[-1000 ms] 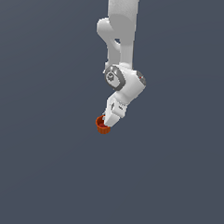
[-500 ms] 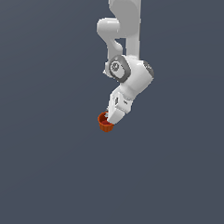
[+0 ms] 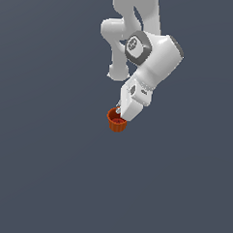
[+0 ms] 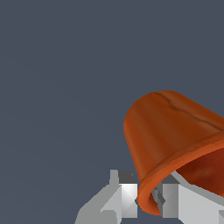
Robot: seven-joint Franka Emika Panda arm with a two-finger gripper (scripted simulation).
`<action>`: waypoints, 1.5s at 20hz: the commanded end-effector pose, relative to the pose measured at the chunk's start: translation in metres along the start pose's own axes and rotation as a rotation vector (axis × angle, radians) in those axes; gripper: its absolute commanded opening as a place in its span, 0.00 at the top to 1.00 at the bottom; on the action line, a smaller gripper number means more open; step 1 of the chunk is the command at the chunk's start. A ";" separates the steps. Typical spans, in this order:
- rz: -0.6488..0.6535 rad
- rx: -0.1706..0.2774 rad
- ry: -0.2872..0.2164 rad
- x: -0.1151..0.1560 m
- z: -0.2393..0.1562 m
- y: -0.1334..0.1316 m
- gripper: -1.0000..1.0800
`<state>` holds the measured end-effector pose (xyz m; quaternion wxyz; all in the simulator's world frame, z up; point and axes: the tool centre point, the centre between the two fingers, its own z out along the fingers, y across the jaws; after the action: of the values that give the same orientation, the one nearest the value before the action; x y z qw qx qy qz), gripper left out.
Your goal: Pick up the object and move it to a goal position.
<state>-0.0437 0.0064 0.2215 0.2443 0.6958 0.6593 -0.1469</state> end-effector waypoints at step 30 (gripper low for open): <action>0.003 -0.003 -0.003 -0.061 -0.239 0.114 1.00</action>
<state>0.0332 0.0792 0.4613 0.2458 0.6960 0.6585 -0.1471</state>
